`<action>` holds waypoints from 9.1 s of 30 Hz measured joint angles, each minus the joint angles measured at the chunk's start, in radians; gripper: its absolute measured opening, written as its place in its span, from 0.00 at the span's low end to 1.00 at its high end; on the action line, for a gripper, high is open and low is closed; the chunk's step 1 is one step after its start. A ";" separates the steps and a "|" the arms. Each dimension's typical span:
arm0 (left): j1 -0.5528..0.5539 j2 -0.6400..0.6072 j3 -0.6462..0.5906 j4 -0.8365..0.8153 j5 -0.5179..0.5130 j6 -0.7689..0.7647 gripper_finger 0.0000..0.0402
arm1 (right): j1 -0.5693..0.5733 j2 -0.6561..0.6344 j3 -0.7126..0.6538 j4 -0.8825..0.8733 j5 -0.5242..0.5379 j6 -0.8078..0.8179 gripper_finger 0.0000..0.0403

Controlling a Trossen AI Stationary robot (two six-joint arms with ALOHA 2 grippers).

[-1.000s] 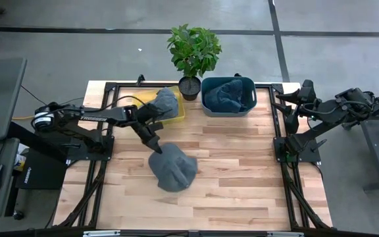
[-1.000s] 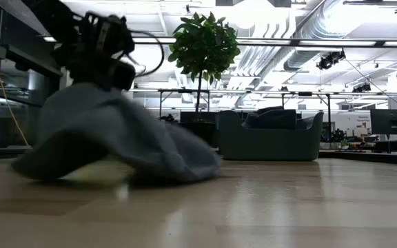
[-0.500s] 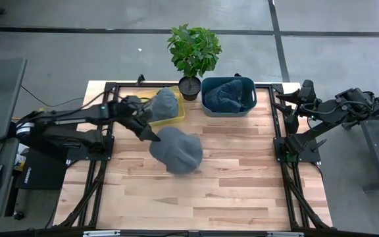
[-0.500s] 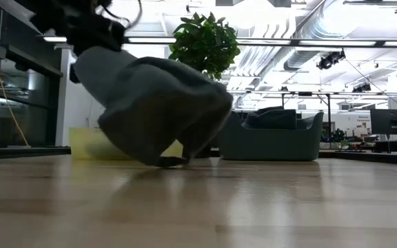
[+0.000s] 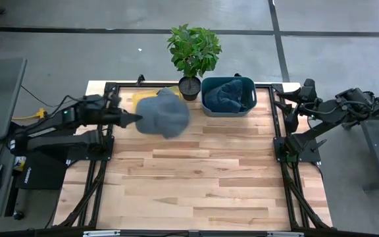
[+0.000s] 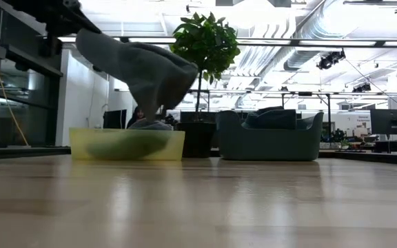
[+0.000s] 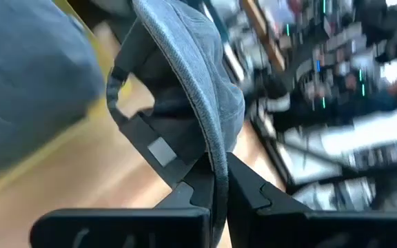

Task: Pick & Place hat
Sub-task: Put the gray cap into the yellow bin, then return to Home Position

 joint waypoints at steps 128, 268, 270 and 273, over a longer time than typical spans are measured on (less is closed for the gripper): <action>0.263 0.570 -0.002 0.039 -0.368 -0.169 0.54 | 0.000 0.000 0.000 0.000 0.023 0.054 0.38; -0.465 -0.328 -0.637 0.559 -0.690 0.596 0.00 | 0.000 -0.682 -1.284 1.355 -0.318 -0.112 0.31; -0.465 -0.328 -0.637 0.559 -0.691 0.596 0.00 | -0.003 -0.675 -1.283 1.328 -0.321 -0.112 0.31; -0.465 -0.328 -0.637 0.559 -0.691 0.596 0.00 | -0.025 -0.673 -1.284 1.322 -0.344 -0.140 0.31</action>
